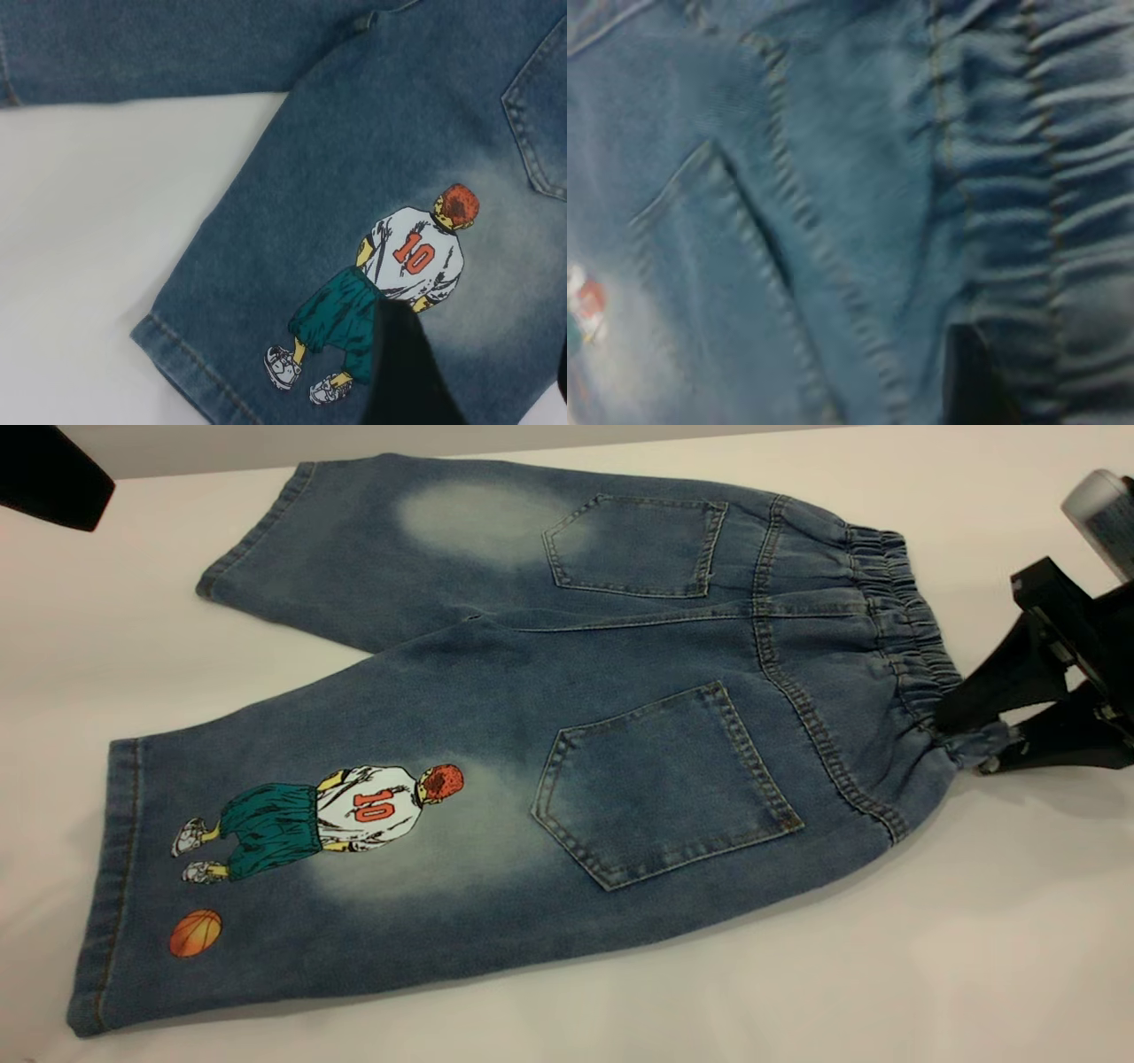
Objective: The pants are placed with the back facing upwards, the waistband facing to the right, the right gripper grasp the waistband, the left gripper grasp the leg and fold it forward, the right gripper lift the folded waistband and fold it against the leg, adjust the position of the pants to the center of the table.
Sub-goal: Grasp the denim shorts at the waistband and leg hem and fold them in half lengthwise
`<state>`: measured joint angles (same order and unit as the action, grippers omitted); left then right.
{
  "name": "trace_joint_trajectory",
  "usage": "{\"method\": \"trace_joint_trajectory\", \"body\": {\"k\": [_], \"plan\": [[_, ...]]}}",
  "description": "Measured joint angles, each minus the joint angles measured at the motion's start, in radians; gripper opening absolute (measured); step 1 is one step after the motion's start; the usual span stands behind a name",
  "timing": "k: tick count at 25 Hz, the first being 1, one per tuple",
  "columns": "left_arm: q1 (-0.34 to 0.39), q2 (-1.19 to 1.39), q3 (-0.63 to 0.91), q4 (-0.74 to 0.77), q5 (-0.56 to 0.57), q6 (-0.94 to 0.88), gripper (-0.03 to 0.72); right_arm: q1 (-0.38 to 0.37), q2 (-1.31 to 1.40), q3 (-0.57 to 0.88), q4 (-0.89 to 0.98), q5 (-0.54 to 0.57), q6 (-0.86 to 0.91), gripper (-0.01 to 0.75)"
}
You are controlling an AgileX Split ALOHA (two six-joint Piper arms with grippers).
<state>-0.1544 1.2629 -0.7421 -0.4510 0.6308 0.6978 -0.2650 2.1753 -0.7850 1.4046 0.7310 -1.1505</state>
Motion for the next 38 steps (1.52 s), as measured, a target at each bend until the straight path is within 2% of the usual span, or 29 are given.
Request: {"method": "trace_joint_trajectory", "body": {"k": [6, 10, 12, 17, 19, 21, 26, 30, 38], "plan": [[0.0, 0.0, 0.0, 0.0, 0.0, 0.0, 0.384, -0.002, 0.082, -0.019, 0.043, 0.079, -0.018, 0.3], [0.0, 0.0, 0.0, 0.0, 0.006, 0.0, 0.384, -0.001, 0.088, -0.022, 0.071, 0.083, -0.067, 0.281], [0.0, 0.0, 0.0, 0.002, 0.012, 0.0, 0.384, -0.001, 0.088, -0.022, 0.079, 0.074, -0.075, 0.247], [0.0, 0.001, 0.0, 0.007, 0.016, 0.001, 0.384, -0.003, 0.083, -0.022, 0.078, 0.046, -0.075, 0.075], [0.0, 0.001, 0.0, 0.014, 0.035, 0.001, 0.384, -0.014, 0.07, -0.022, 0.076, 0.034, -0.075, 0.041], [0.0, 0.002, 0.0, 0.031, 0.052, 0.001, 0.384, -0.02, 0.043, -0.022, 0.082, 0.013, -0.075, 0.038], [0.0, 0.038, 0.001, 0.108, 0.08, 0.001, 0.384, -0.037, -0.046, -0.031, 0.105, 0.035, -0.062, 0.038], [0.0, 0.098, 0.001, 0.112, 0.107, 0.001, 0.384, -0.035, -0.061, -0.031, 0.133, 0.057, -0.062, 0.038], [-0.075, 0.218, 0.001, 0.195, 0.119, 0.008, 0.384, -0.035, -0.06, -0.031, 0.216, 0.137, -0.101, 0.038]]}}
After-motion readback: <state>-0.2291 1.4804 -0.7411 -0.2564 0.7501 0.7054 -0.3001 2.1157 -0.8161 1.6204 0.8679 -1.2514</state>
